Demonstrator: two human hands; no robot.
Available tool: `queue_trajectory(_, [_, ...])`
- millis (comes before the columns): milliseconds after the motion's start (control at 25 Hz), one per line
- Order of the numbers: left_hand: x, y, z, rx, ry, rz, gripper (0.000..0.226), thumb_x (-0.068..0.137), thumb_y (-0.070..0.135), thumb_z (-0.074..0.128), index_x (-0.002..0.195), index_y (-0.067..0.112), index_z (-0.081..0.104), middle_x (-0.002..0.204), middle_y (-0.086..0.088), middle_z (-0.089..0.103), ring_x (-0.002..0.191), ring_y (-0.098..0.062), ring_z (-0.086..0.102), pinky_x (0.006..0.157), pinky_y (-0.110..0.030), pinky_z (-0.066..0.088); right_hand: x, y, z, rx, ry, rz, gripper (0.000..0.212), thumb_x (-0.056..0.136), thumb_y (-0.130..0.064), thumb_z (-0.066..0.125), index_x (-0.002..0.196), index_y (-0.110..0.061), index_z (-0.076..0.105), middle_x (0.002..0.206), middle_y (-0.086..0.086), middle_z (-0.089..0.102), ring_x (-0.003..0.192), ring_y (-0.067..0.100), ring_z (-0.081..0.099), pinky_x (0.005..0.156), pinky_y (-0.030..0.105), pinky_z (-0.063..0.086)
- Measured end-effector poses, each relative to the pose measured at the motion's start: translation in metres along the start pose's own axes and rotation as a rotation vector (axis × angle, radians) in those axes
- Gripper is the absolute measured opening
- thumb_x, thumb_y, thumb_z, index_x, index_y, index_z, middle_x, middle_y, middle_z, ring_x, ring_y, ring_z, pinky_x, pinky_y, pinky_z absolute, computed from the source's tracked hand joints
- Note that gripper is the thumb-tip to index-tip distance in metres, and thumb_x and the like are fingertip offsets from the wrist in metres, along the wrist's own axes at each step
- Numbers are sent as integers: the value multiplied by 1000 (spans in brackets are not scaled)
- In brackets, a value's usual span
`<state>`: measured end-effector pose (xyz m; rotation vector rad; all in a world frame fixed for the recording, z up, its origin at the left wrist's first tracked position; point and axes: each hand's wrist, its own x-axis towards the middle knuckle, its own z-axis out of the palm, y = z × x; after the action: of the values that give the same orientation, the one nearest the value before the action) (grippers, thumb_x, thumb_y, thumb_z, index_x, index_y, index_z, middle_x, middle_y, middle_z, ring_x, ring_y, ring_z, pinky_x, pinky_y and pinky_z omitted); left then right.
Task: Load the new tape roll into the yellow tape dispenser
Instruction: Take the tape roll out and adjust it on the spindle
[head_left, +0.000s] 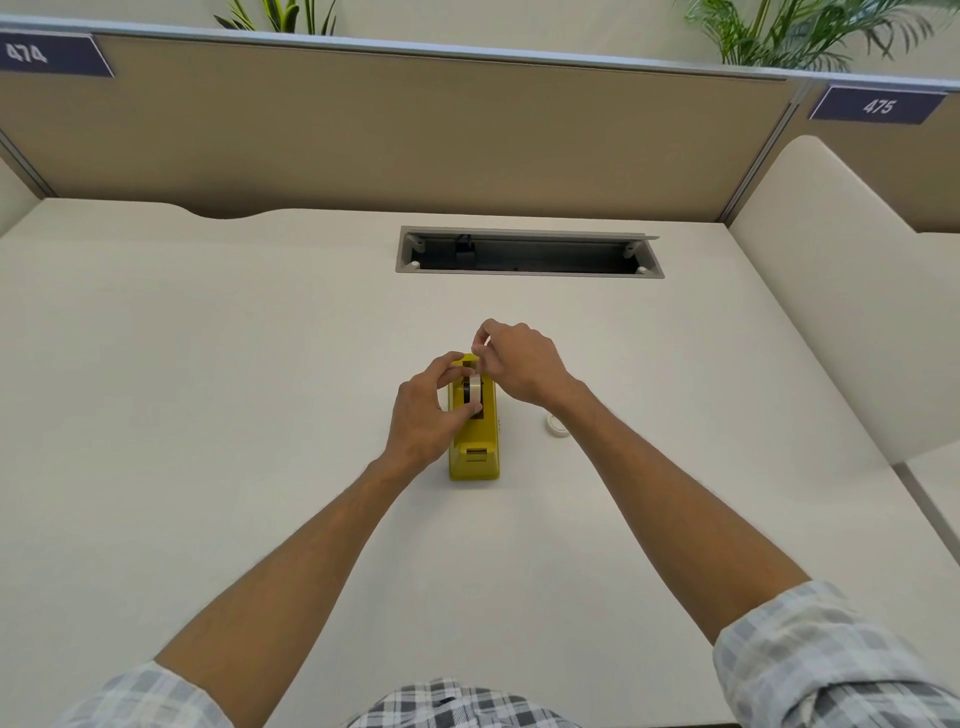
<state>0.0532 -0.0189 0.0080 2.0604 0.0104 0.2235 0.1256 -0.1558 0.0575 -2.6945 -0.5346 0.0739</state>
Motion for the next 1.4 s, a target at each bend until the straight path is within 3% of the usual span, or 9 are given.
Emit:
queue_trajectory(240, [3, -4, 2, 23, -16, 15, 65, 72, 17, 81, 130, 24, 52, 118, 13, 65, 110, -2, 54, 88, 1, 30, -3, 0, 0, 41, 7, 8, 19, 100, -25, 48, 111, -14, 59, 97, 5, 72, 81, 20, 66, 74, 35, 57])
queue_trajectory(360, [8, -7, 2, 97, -24, 29, 61, 71, 22, 82, 126, 20, 56, 128, 5, 56, 117, -10, 49, 103, -25, 40, -5, 0, 0, 38, 14, 1, 19, 101, -25, 47, 111, -14, 58, 97, 4, 72, 81, 19, 66, 74, 35, 57])
queue_trajectory(440, [12, -11, 3, 199, -68, 27, 55, 73, 30, 81, 124, 21, 61, 137, 2, 50, 133, -16, 38, 109, -39, 30, -6, 1, 0, 33, 24, -7, 20, 101, -26, 47, 111, -14, 58, 97, 4, 72, 80, 19, 66, 72, 32, 55])
queue_trajectory(600, [15, -17, 3, 300, -96, 26, 49, 76, 38, 78, 121, 25, 65, 147, 2, 42, 144, -17, 21, 112, -45, 21, -8, 1, 2, 13, 37, -22, 19, 100, -27, 48, 111, -15, 58, 98, 4, 71, 80, 19, 65, 71, 30, 54])
queue_trajectory(880, [11, -14, 3, 188, -88, -2, 51, 75, 27, 81, 123, 25, 64, 145, 3, 43, 144, -17, 23, 114, -49, 27, -10, 7, 9, 22, 31, -20, 19, 100, -28, 48, 111, -15, 58, 99, 4, 69, 79, 17, 62, 68, 29, 52])
queue_trajectory(1160, [0, -11, 5, 82, -121, -23, 45, 85, 34, 69, 129, 32, 58, 151, 9, 36, 137, -11, 30, 104, -29, 28, -11, 9, 10, 51, 54, -13, 18, 100, -28, 48, 109, -16, 58, 99, 3, 70, 81, 19, 64, 70, 35, 56])
queue_trajectory(1400, [6, -7, 2, 45, -92, -25, 33, 88, 32, 66, 121, 25, 65, 145, 3, 44, 134, -14, 37, 102, -27, 31, -11, 9, 10, 40, 50, -20, 19, 100, -29, 48, 109, -16, 58, 99, 3, 70, 82, 19, 64, 70, 34, 55])
